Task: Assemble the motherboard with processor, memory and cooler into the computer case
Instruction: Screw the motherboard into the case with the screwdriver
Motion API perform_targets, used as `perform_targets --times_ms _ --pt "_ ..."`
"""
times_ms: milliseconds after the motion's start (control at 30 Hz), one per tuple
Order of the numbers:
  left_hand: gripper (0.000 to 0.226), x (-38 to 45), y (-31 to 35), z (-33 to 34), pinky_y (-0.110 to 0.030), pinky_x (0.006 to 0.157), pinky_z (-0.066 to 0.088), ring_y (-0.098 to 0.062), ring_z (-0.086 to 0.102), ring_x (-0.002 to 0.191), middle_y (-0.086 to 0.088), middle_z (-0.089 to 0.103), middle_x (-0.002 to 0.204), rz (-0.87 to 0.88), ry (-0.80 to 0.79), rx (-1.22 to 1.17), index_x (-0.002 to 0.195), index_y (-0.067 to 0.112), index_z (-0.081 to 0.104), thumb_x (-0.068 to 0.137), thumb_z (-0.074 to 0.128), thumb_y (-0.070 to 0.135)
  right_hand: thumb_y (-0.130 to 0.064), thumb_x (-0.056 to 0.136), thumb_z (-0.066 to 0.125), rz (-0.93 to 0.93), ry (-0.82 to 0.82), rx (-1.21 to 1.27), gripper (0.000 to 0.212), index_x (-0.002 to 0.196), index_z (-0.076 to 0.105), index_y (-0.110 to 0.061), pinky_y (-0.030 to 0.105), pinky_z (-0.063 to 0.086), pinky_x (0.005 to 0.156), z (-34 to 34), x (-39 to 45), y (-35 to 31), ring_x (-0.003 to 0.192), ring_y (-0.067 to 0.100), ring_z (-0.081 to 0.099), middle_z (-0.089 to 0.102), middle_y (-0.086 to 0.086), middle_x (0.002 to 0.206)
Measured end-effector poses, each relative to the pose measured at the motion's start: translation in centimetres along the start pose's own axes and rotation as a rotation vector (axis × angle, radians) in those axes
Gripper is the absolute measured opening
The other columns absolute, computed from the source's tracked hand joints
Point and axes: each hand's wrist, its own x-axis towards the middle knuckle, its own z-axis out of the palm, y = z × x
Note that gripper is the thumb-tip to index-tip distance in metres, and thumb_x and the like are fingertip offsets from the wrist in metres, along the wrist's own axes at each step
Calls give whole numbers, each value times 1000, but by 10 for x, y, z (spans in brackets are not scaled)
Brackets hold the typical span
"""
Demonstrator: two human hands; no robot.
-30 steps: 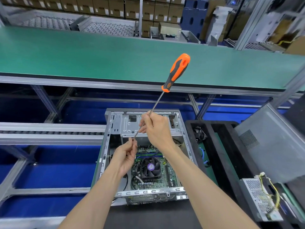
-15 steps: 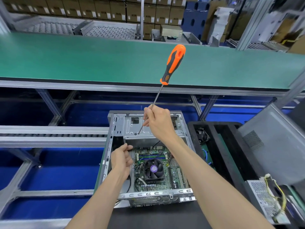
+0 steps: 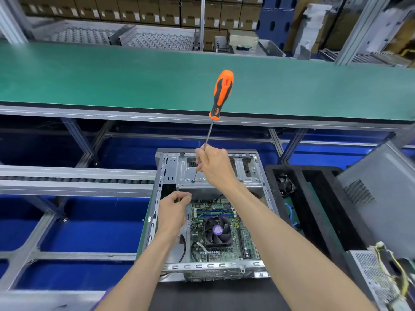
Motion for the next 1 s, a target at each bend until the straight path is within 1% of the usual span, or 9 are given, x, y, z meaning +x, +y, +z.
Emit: perform_targets --times_ms 100,200,433,533,600,700,767,867,1000 --pt "10 0 11 3 -20 46 40 -3 48 46 7 67 65 157 101 123 88 27 73 90 66 20 -18 105 41 -7 -25 -6 35 77 57 -4 36 59 59 3 1 1 62 12 69 60 2 68" --pt "12 7 31 4 -25 44 31 -10 38 45 5 52 49 344 155 155 92 34 71 90 64 25 -18 105 40 -25 -62 -73 35 78 57 -4 40 57 64 6 3 5 65 18 70 59 0 68" --pt "40 34 80 7 -26 46 26 -13 27 44 8 38 44 542 -50 354 105 26 73 80 56 1 -19 103 43 48 -154 -97 35 76 60 -5 43 55 75 18 4 17 65 19 70 68 11 73" --pt "32 36 99 8 -26 46 26 -12 27 43 -11 43 47 664 -128 268 111 24 73 83 59 14 -19 102 45 77 -216 -156 30 77 58 -11 44 55 76 25 5 24 71 24 70 69 9 70" --pt "21 37 110 13 -25 50 36 -12 37 45 -2 48 47 721 -128 303 104 26 75 86 66 29 -14 101 47 67 -253 -223 24 80 59 -9 46 55 76 30 4 27 78 30 68 69 11 75" --pt "4 41 117 22 -30 66 52 -17 64 64 4 69 64 690 -94 324 87 24 77 86 73 26 -17 103 46 94 -264 -185 29 79 59 -8 45 54 71 35 1 32 74 28 66 66 7 75" --pt "5 44 113 23 -24 68 53 -8 67 68 9 72 69 655 -87 329 85 26 78 86 75 23 -21 102 50 106 -269 -165 30 78 60 -6 39 49 65 35 -2 35 66 20 61 65 7 74" --pt "14 46 104 22 -13 66 49 3 67 69 18 74 73 611 -108 266 86 35 76 86 76 21 -9 87 60 91 -200 -129 6 92 64 -9 26 39 67 23 -2 36 65 8 52 66 4 86" --pt "9 47 97 19 -9 63 46 8 65 69 18 74 75 559 -136 223 93 31 79 85 77 26 -16 75 52 -171 66 149 44 118 55 -13 25 39 60 -9 5 11 58 14 47 61 -1 98"
